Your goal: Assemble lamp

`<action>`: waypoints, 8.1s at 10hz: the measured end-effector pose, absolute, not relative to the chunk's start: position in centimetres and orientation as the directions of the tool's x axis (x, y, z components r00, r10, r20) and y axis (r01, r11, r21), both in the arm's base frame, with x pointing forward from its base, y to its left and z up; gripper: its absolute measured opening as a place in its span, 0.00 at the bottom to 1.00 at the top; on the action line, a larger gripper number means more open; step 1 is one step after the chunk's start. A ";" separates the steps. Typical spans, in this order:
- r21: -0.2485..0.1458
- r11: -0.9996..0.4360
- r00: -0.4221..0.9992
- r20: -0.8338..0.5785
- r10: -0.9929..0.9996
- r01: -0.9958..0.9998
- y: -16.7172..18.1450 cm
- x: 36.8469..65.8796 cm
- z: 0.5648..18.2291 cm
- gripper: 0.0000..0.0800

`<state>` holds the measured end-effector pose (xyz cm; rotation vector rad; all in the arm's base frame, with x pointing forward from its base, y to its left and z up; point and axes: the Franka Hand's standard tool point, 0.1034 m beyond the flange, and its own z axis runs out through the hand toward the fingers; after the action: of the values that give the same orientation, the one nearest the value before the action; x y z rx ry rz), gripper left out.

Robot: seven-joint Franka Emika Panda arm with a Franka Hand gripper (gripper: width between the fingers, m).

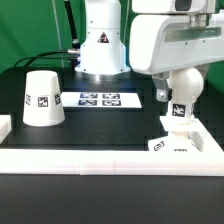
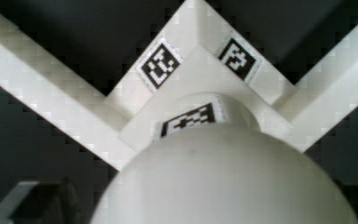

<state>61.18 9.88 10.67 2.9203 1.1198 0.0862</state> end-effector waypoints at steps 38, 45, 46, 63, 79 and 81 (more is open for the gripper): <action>-0.043 -0.960 0.960 0.013 -0.279 -0.278 10.1 60.8 10.4 0.87; -0.029 -0.976 0.976 0.035 0.213 0.214 10.3 61.0 10.6 0.87; -0.020 -0.958 0.958 0.037 0.285 0.286 10.2 61.0 10.6 0.87; 0.027 -0.940 0.939 0.026 0.342 0.341 9.6 61.1 10.6 0.72; 0.002 -0.440 0.440 -0.040 -0.897 -0.898 10.3 60.5 10.5 0.72; 0.005 -0.334 0.334 -0.046 -0.942 -0.943 10.5 60.5 10.5 0.72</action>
Offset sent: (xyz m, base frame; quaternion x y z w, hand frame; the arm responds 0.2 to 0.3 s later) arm 0.0000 0.0000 0.0000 0.0000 0.0000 0.0650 0.9979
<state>60.48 10.50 10.48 2.5840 -1.8258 -0.0639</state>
